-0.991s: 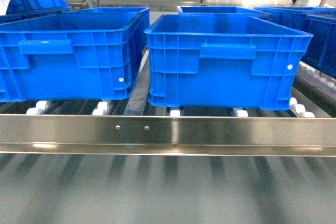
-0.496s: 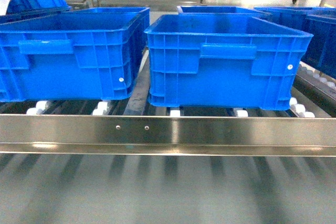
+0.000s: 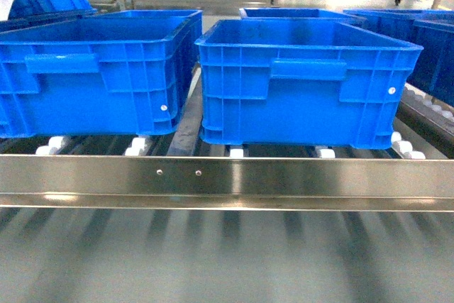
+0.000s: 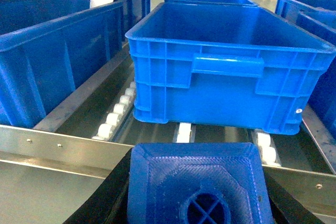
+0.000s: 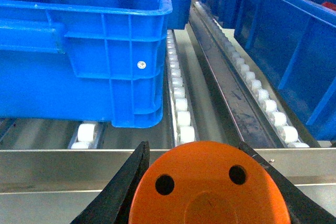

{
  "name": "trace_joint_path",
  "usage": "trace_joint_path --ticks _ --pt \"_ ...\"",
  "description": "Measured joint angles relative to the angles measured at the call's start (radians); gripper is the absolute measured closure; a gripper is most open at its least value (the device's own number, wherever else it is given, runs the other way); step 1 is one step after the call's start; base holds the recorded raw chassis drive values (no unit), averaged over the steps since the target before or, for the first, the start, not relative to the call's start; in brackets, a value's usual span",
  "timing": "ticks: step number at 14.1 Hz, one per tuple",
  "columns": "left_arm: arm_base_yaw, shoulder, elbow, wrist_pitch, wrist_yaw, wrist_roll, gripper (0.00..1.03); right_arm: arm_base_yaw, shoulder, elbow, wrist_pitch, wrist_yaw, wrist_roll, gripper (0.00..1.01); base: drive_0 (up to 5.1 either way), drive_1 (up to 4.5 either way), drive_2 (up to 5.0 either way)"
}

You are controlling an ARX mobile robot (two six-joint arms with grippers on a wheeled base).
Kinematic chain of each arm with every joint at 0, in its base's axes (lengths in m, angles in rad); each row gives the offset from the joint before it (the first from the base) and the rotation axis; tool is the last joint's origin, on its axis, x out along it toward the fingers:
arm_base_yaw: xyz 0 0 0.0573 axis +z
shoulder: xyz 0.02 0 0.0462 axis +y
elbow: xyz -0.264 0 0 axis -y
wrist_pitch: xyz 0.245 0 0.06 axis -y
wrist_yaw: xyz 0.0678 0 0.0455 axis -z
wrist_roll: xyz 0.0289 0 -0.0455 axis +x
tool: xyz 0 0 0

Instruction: Sort blue parts and orange caps into right shelf containers

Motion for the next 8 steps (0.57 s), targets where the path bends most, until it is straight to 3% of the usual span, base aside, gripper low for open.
trace_joint_path --ticks 4,5,6,8 --pt "0.0 0.0 0.0 0.0 0.0 0.0 0.58 -0.001 0.0 -0.001 0.013 -0.011 -0.007 0.58 0.0 0.0 0.0" --pt "0.0 0.0 0.0 0.0 0.0 0.0 0.58 -0.014 0.007 -0.005 0.082 -0.134 -0.042 0.58 0.0 0.0 0.0" --pt "0.0 0.0 0.0 0.0 0.0 0.0 0.58 -0.011 -0.007 0.008 0.062 -0.206 -0.052 0.58 0.0 0.0 0.0" --pt "0.0 0.0 0.0 0.0 0.0 0.0 0.58 0.009 0.003 0.096 0.056 -0.219 -0.047 0.58 0.0 0.0 0.0"
